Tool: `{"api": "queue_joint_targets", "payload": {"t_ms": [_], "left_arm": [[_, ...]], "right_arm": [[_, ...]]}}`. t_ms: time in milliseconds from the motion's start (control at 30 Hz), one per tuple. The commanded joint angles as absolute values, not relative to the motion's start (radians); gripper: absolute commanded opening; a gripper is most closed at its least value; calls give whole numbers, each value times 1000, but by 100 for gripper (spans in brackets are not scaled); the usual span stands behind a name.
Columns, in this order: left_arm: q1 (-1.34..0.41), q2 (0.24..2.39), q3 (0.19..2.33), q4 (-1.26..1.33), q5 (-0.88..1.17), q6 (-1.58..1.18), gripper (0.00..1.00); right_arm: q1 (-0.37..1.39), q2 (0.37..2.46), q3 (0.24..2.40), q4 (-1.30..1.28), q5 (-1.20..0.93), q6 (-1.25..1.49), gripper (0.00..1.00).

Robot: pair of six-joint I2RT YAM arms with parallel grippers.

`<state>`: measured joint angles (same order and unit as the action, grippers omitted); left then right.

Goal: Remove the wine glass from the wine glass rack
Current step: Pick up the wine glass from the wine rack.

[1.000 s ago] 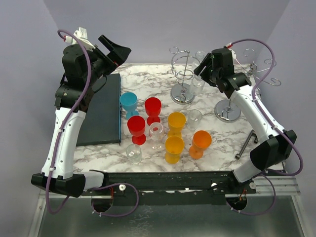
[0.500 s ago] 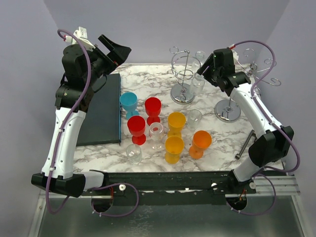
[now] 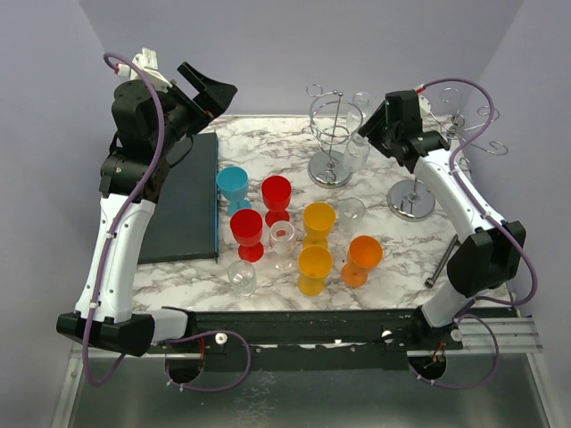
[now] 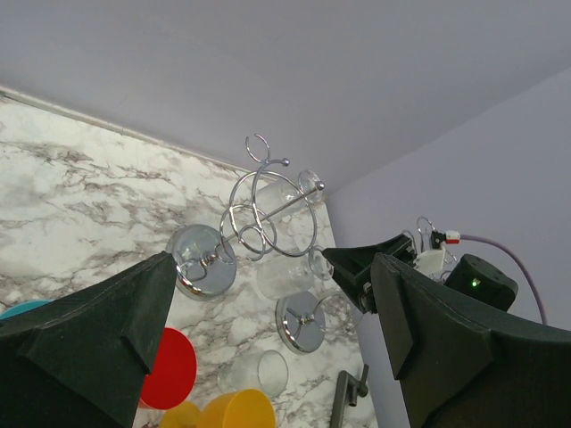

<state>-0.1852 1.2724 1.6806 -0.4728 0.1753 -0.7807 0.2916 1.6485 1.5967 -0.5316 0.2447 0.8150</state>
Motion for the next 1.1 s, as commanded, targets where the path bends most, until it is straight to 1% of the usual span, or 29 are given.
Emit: {"api": "queue_joint_targets", "payload": {"t_ms": [0,267,733,1067], "left_arm": [[-181,1273,1680,-455,193,-762,99],[-181,1270,1678,-456,189,-755,99],[-181,1269,1678,-457,183,-746,99],[-181,1270,1676,-456,183,-747,99]], "right_arm": [[280,1669,1571,-485,219,844,60],[278,1671,1556,-459,195,861,54],[276,1669,1558,-448,179,867,30],[276,1638,1543,-449,172,868,21]]}}
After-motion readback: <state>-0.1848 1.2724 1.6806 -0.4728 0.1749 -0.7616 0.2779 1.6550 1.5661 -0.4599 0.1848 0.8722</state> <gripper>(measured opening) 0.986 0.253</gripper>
